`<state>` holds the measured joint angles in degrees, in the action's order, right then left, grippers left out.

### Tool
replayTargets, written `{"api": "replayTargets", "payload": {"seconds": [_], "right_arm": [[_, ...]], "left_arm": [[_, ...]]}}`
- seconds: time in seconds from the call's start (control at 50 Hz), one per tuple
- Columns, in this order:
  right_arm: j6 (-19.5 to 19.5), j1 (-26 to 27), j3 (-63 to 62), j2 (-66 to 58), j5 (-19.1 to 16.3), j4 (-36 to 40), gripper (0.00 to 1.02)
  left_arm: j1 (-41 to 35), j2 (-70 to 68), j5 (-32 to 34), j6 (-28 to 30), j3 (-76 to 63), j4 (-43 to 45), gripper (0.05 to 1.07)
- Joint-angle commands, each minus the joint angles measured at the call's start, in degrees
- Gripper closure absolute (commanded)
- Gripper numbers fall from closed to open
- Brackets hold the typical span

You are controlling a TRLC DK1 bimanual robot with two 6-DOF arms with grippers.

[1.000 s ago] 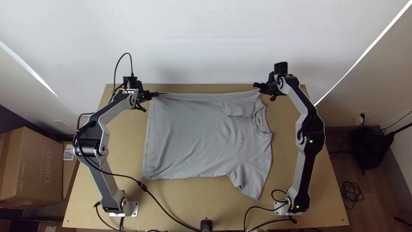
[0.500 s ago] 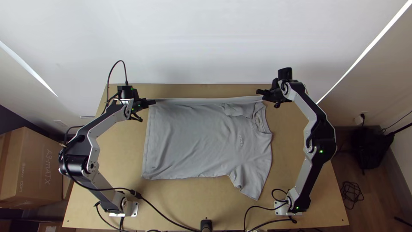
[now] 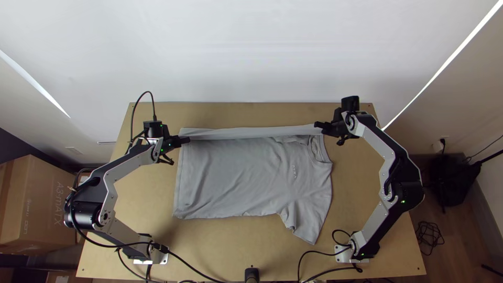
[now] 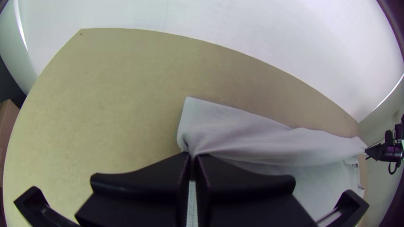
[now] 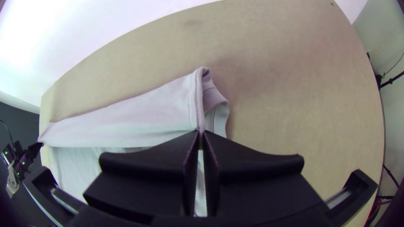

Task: Fold the t-shirt

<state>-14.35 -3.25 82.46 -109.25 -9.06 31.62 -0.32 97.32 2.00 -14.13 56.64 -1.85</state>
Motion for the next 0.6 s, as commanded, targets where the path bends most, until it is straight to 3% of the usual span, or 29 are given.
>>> {"api": "replayTargets", "payload": {"seconds": [0.0, 0.22, 0.28, 0.32, 0.42, 0.58], "right_arm": [[0.46, 0.26, -3.53, 2.38, 0.09, -1.21, 1.00], [0.37, 0.61, -6.96, 3.96, 1.06, -2.61, 0.97], [0.11, 1.22, -7.48, 4.93, 1.24, -2.00, 0.74], [-0.15, 1.66, -8.01, 5.72, 1.24, -1.65, 0.58], [-0.86, 2.98, -10.03, 8.88, 1.24, 0.20, 0.20], [-0.59, 4.30, -12.23, 14.15, 1.24, 7.41, 0.04]], "left_arm": [[0.14, -2.22, -0.51, -1.78, -2.59, 1.58, 1.05], [-0.47, -3.80, -0.51, -0.20, -5.67, 3.78, 1.05], [-0.56, -4.33, -0.51, 0.42, -6.02, 3.60, 0.96], [-0.56, -5.38, -0.51, 0.60, -6.63, 3.52, 0.75], [-0.39, -7.49, -0.51, 0.60, -7.95, 2.99, 0.38], [1.20, -9.52, -0.51, 1.91, -8.30, 1.85, 0.26]]}}
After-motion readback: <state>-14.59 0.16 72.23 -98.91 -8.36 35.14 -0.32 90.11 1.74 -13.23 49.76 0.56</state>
